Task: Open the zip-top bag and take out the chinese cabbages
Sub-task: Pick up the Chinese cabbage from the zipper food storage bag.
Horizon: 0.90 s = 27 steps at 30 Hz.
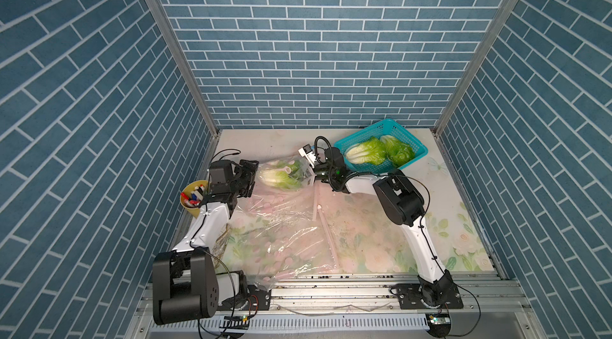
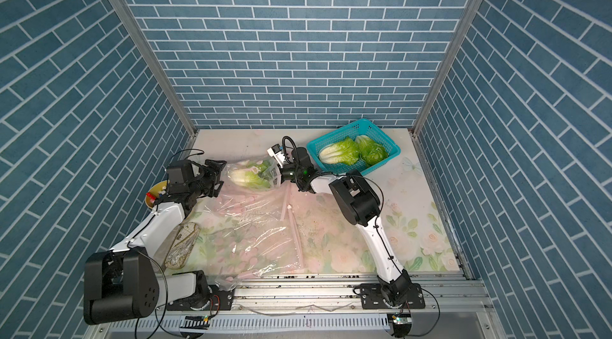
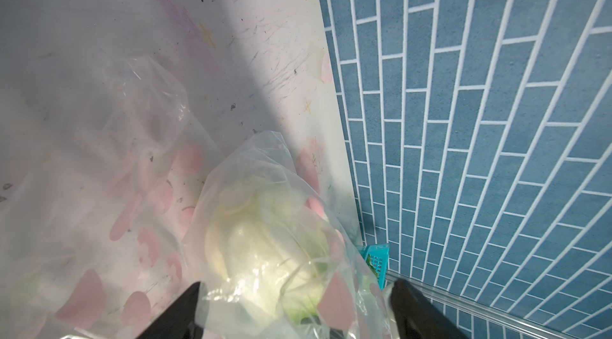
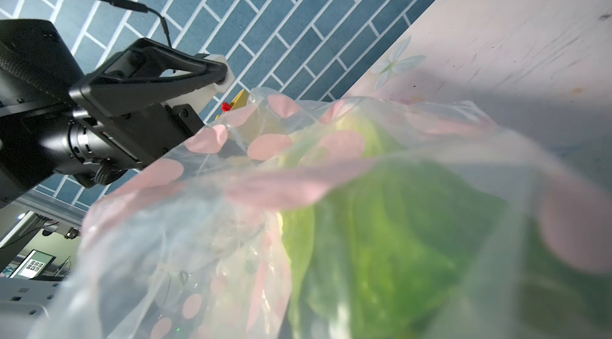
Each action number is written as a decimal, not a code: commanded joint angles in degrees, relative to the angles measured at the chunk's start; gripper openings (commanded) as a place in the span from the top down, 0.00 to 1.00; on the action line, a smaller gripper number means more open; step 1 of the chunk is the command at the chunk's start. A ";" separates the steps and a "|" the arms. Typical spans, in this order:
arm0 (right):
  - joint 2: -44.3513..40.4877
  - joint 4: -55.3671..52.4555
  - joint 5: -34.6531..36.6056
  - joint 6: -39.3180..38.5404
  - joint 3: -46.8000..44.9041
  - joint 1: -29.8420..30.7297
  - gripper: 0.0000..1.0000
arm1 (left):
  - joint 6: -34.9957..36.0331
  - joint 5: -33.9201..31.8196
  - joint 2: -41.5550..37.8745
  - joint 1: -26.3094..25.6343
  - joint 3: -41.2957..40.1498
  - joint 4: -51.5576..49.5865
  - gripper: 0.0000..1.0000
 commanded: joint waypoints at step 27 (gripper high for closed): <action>-17.70 -13.15 -1.37 -24.43 -9.57 0.41 1.00 | 20.62 -7.51 2.49 5.29 5.53 -16.39 1.00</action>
